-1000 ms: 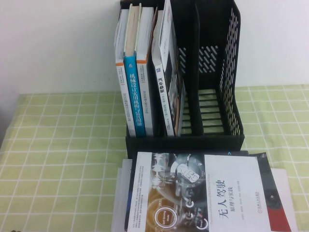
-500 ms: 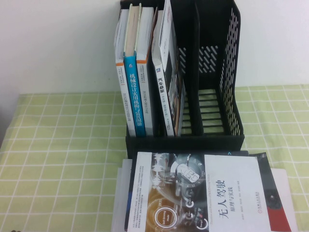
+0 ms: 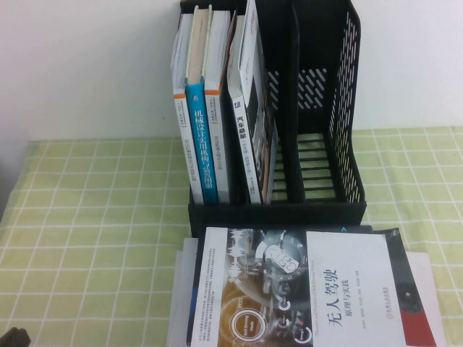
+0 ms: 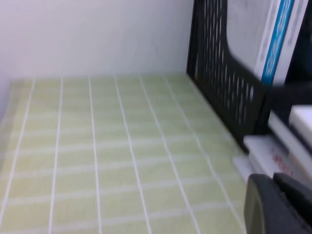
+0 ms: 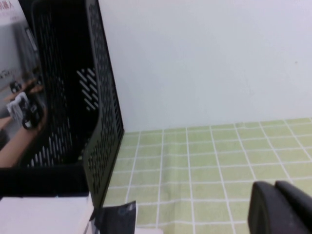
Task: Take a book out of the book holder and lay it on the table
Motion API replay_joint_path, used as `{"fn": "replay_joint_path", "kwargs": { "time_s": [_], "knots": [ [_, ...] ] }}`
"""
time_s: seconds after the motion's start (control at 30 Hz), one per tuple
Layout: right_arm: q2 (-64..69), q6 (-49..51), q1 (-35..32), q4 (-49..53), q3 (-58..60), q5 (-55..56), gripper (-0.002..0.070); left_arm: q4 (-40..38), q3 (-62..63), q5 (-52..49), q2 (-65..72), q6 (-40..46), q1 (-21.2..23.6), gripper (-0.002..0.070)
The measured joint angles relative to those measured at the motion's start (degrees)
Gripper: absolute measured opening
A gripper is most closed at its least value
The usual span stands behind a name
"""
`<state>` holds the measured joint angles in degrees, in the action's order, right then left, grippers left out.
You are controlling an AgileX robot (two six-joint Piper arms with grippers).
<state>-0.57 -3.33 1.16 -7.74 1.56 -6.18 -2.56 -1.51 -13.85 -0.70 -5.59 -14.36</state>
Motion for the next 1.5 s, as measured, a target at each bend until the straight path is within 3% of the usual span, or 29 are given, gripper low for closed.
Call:
{"fn": "replay_joint_path", "kwargs": {
  "time_s": [0.17,0.3,0.43,0.63,0.8,0.93,1.07,1.27,1.5],
  "knots": [
    [0.00,0.00,0.00,0.00,0.00,2.17,-0.0002,0.00,-0.17,10.26,0.00,-0.66,0.00,-0.0001],
    [0.00,-0.36,0.00,0.00,0.00,6.18,-0.0002,0.00,-0.17,23.00,0.00,-6.40,0.00,-0.0001],
    [0.00,-0.61,0.00,0.00,0.10,19.41,-0.0002,-0.04,-0.17,35.89,0.00,-12.98,0.00,-0.0001],
    [0.00,2.98,0.00,0.00,0.10,45.19,-0.0002,-0.38,-0.17,50.04,0.00,-14.64,0.00,-0.0001],
    [0.00,7.07,0.00,0.66,-3.19,52.05,-0.0002,-0.47,0.13,60.36,-0.03,-18.18,0.00,-0.0001],
    [0.00,7.61,0.00,3.58,-11.09,52.92,-0.0002,1.12,6.39,55.73,-0.03,-23.40,0.00,-0.0001],
    [-0.27,8.98,0.00,4.68,-22.95,48.24,-0.0002,5.40,18.68,42.65,-0.03,-25.81,0.00,-0.0001],
    [2.24,13.65,0.00,4.98,-42.68,22.78,-0.0002,8.30,38.01,16.81,3.73,-26.15,0.00,-0.0001],
    [17.93,10.77,0.00,5.01,-58.39,-5.50,-0.0002,7.79,53.97,-13.84,19.87,-18.64,0.00,-0.0001]
  ]
}}
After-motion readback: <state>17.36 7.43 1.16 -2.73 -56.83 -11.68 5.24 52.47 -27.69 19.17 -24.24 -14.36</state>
